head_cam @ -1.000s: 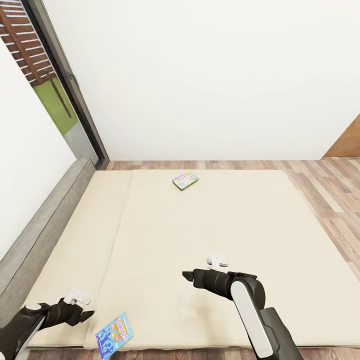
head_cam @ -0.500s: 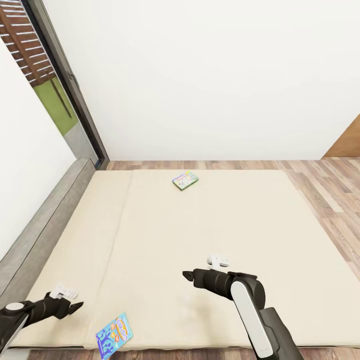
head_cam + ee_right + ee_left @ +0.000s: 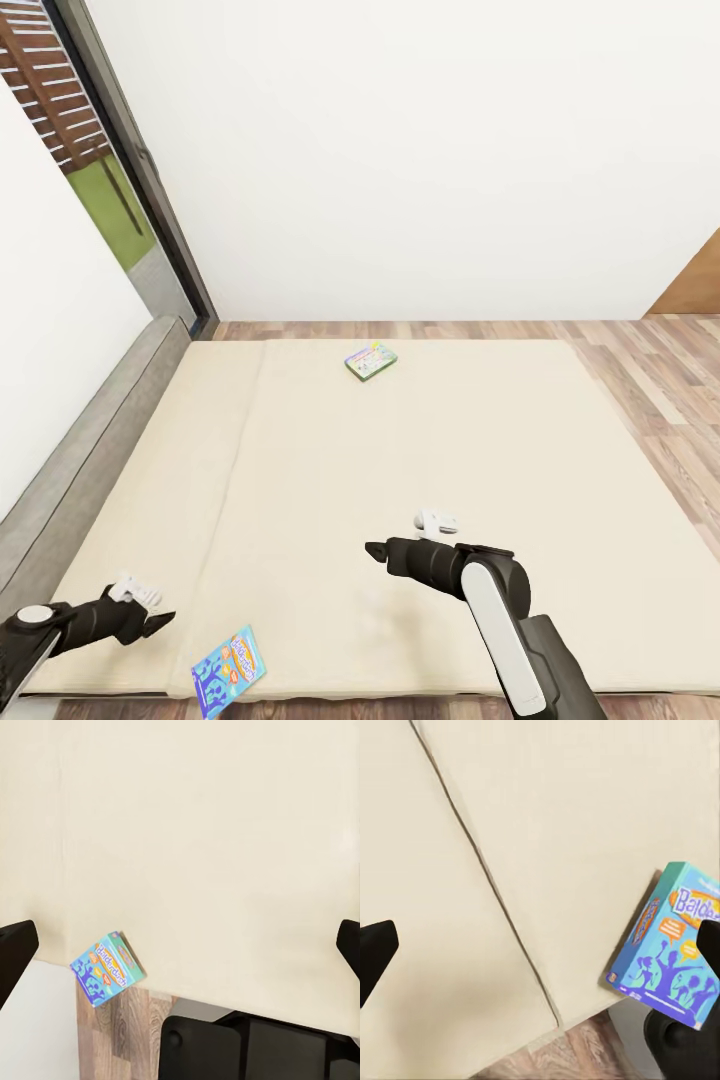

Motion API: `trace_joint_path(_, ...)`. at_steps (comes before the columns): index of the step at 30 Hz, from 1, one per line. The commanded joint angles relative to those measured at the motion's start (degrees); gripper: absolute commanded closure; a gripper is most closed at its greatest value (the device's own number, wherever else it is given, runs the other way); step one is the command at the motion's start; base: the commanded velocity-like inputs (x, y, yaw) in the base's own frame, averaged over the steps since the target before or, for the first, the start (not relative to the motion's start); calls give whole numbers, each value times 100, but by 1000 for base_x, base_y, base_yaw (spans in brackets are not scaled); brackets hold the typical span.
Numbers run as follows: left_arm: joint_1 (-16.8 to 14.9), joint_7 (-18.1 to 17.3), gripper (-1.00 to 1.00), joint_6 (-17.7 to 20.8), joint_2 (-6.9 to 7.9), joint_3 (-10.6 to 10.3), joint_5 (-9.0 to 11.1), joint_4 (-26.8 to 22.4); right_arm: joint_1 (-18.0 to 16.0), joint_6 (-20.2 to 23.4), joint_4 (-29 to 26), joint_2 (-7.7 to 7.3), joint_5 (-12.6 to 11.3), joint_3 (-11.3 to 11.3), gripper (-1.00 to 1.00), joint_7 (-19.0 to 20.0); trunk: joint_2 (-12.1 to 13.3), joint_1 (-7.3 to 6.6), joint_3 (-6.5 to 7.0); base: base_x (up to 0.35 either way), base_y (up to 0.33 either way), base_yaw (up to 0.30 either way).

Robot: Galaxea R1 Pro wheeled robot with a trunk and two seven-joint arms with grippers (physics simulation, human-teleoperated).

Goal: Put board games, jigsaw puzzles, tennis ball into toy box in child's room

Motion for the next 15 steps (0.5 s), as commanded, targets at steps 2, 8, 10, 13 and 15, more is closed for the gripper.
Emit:
trace_joint_path(2,-3,-214,-100,-7,-11,-217,-184,-10,-4,17,-6,1,-58,2,-100,-60,-10,3,-9,0,0,0)
trace_joint_path(8,-3,-411,-100,-15,-37,-825,-684,-9,-4,18,-6,1,-58,3,-100,-62,-10,3,-9,0,0,0)
trace_joint_path(10,-3,-413,-100,-14,-39,-906,-751,-1,-4,18,-6,1,-58,3,-100,-61,-10,3,-9,0,0,0)
trace_joint_path(13,-3,-398,-100,-14,-42,-998,-822,14,-4,18,-6,1,-58,3,-100,-64,-10,3,-9,0,0,0)
trace_joint_path(15,1,-391,-100,-14,-42,-1025,-840,23,-4,18,-6,1,-58,3,-100,-63,-10,3,-9,0,0,0)
